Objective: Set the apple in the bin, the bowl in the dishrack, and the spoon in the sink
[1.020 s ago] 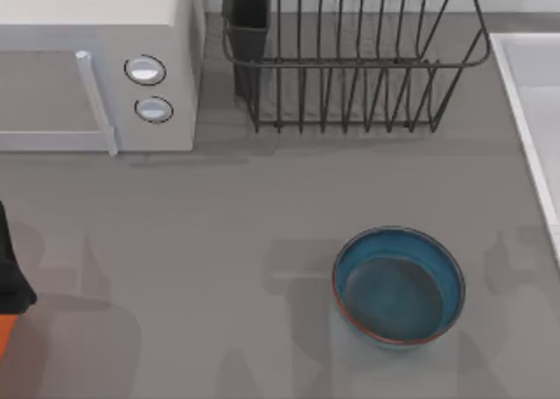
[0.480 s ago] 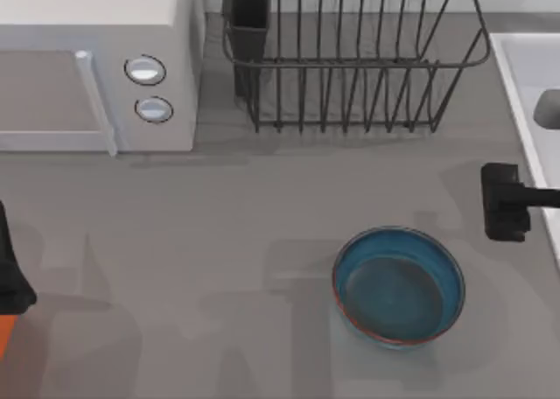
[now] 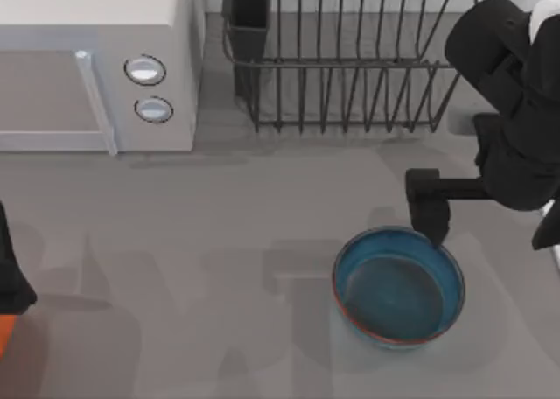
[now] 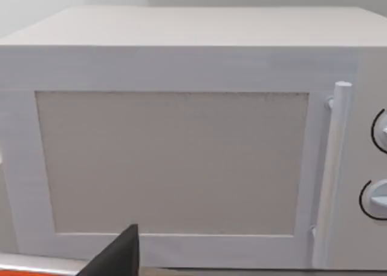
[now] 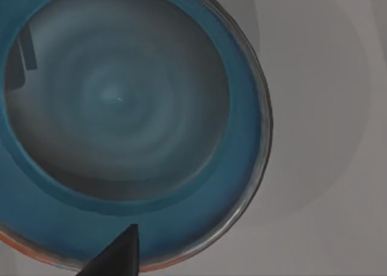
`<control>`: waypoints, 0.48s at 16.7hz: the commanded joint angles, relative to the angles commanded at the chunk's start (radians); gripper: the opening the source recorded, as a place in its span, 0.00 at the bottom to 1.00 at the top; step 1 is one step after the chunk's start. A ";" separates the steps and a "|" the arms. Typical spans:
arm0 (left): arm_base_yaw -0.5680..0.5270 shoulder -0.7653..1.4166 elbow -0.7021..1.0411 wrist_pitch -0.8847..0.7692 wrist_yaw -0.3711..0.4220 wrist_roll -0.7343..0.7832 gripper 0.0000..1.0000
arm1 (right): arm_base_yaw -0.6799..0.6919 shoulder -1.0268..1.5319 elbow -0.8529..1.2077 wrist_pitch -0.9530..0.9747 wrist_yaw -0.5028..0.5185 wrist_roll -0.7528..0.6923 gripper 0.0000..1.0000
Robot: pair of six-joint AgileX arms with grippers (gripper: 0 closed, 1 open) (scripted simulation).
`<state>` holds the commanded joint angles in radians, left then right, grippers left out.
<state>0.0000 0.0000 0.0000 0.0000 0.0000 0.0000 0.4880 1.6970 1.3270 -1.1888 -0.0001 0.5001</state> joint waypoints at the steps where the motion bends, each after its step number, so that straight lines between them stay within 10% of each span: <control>1: 0.000 0.000 0.000 0.000 0.000 0.000 1.00 | 0.004 0.012 0.010 -0.008 0.000 0.004 1.00; 8: 0.000 0.000 0.000 0.000 0.000 0.000 1.00 | 0.000 0.017 -0.004 0.008 0.000 0.003 1.00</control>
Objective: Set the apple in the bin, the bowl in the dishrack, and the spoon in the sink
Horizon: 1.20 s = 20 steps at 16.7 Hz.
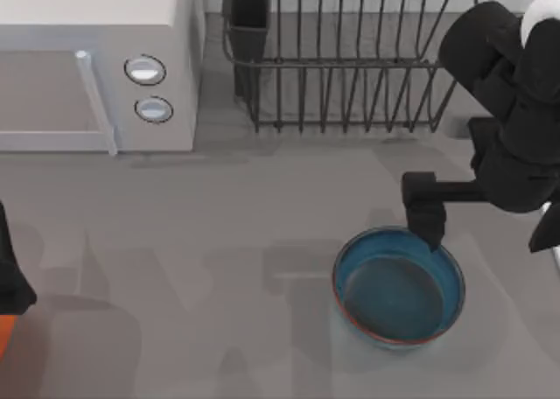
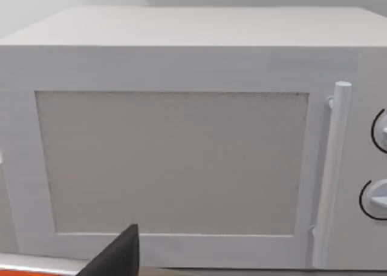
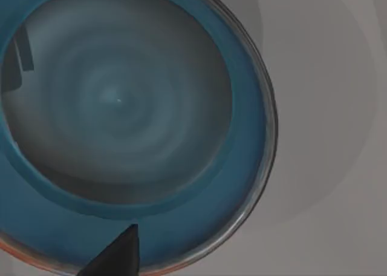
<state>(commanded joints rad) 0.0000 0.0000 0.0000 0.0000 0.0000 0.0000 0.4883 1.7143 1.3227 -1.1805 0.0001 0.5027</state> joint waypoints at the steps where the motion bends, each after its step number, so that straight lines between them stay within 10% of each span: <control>1: 0.000 0.000 0.000 0.000 0.000 0.000 1.00 | 0.001 0.007 -0.018 0.023 0.000 0.000 1.00; 14: 0.000 0.000 0.000 0.000 0.000 0.000 1.00 | 0.007 0.121 -0.252 0.375 0.001 0.007 1.00; 20: 0.000 0.000 0.000 0.000 0.000 0.000 1.00 | 0.007 0.121 -0.252 0.375 0.001 0.007 0.55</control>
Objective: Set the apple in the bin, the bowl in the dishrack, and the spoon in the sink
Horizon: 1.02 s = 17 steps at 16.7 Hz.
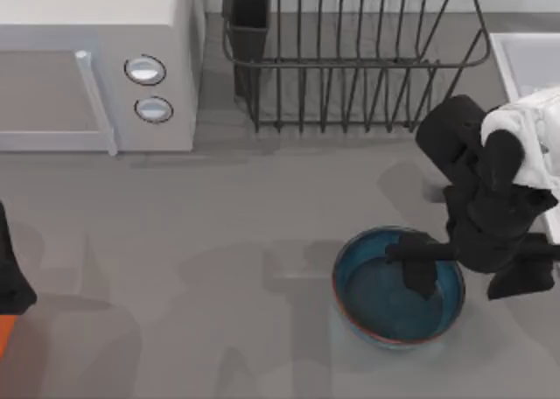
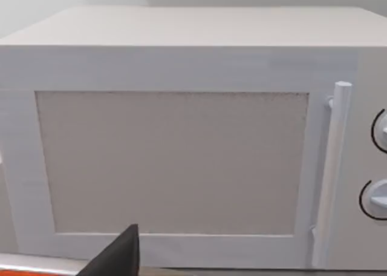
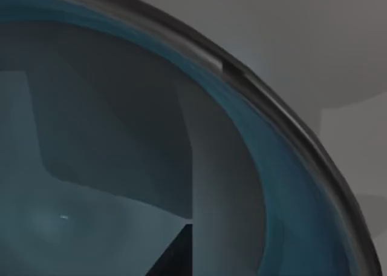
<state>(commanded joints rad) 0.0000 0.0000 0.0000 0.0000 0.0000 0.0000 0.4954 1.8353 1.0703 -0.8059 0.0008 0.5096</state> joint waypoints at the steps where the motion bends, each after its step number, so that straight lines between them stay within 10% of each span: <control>1: 0.000 0.000 0.000 0.000 0.000 0.000 1.00 | 0.000 0.000 0.000 0.000 0.000 0.000 0.47; 7: 0.000 0.000 0.000 0.000 0.000 0.000 1.00 | 0.000 0.000 0.000 0.000 0.000 0.000 0.02; 17: 0.000 0.000 0.000 0.000 0.000 0.000 1.00 | 0.000 -0.003 0.003 -0.004 0.000 0.000 0.00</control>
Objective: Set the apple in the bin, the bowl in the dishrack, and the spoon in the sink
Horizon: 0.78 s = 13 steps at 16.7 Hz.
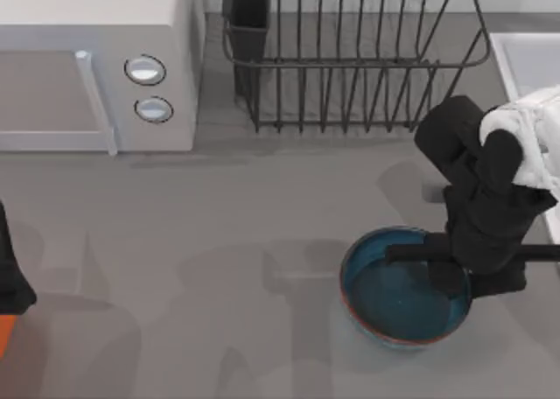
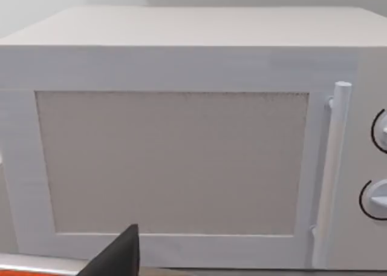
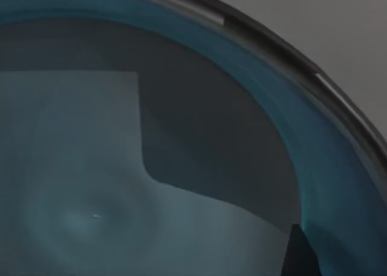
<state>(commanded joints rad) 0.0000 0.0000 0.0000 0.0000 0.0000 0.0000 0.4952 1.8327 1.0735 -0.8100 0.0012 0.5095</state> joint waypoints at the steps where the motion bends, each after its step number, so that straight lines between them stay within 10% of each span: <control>1: 0.000 0.000 0.000 0.000 0.000 0.000 1.00 | 0.001 -0.003 0.012 -0.013 0.000 0.000 0.00; 13: 0.000 0.000 0.000 0.000 0.000 0.000 1.00 | -0.004 -0.122 0.267 -0.389 0.000 -0.005 0.00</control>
<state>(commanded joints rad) 0.0000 0.0000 0.0000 0.0000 0.0000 0.0000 0.4915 1.7106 1.3405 -1.1995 0.0007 0.5043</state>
